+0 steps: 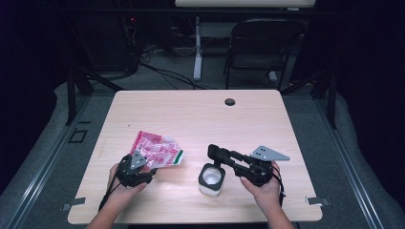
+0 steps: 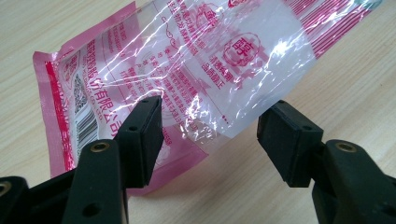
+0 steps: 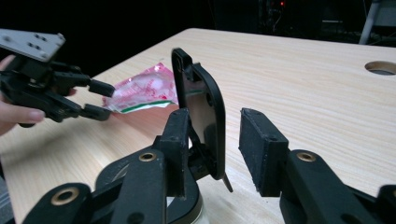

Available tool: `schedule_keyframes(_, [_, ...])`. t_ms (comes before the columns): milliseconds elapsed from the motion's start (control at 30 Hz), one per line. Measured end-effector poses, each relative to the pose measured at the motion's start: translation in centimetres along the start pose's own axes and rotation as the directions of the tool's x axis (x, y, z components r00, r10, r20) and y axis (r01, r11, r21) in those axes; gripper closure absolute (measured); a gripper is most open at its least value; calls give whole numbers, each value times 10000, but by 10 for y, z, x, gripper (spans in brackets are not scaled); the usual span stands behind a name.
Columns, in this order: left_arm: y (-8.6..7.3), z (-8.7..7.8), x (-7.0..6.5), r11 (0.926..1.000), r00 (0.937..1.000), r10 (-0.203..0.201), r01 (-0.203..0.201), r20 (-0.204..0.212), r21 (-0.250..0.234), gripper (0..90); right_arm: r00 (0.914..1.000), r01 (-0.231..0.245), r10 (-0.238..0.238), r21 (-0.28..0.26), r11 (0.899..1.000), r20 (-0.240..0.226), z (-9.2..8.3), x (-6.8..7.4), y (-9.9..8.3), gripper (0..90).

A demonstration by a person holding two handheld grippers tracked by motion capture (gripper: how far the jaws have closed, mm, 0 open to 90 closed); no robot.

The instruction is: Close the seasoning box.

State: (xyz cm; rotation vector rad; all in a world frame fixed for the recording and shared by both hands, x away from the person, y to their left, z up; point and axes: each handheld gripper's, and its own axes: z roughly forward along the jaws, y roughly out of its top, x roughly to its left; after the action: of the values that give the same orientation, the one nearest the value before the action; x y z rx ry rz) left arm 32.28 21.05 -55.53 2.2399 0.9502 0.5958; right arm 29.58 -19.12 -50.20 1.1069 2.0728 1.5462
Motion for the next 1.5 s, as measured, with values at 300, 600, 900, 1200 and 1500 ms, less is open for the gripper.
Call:
schedule_keyframes(300, [-4, -5, 0, 9996, 9997, -206, 209, 127, -203, 406, 9991, 427, -426, 459, 9980, -39, 14, -2, 0, 708])
schedule_keyframes(600, [-5, -8, 1, 9995, 9997, -245, 244, -34, -183, 406, 9984, 552, -544, 610, 9966, -148, 16, -2, 0, 789])
schedule_keyframes(900, [-5, -9, 2, 9994, 9996, -257, 254, -99, -224, 406, 9967, 810, -809, 648, 9946, -51, 15, 0, 1, 800])
schedule_keyframes(1200, [-5, -9, 3, 9994, 9995, -281, 278, -131, -190, 406, 9954, 951, -954, 732, 9928, 5, 14, 1, 1, 801])
schedule_keyframes(1500, [-4, -9, 2, 9994, 9996, -249, 247, -96, -230, 406, 9926, 1191, -1205, 699, 9904, 152, 14, 5, 1, 800])
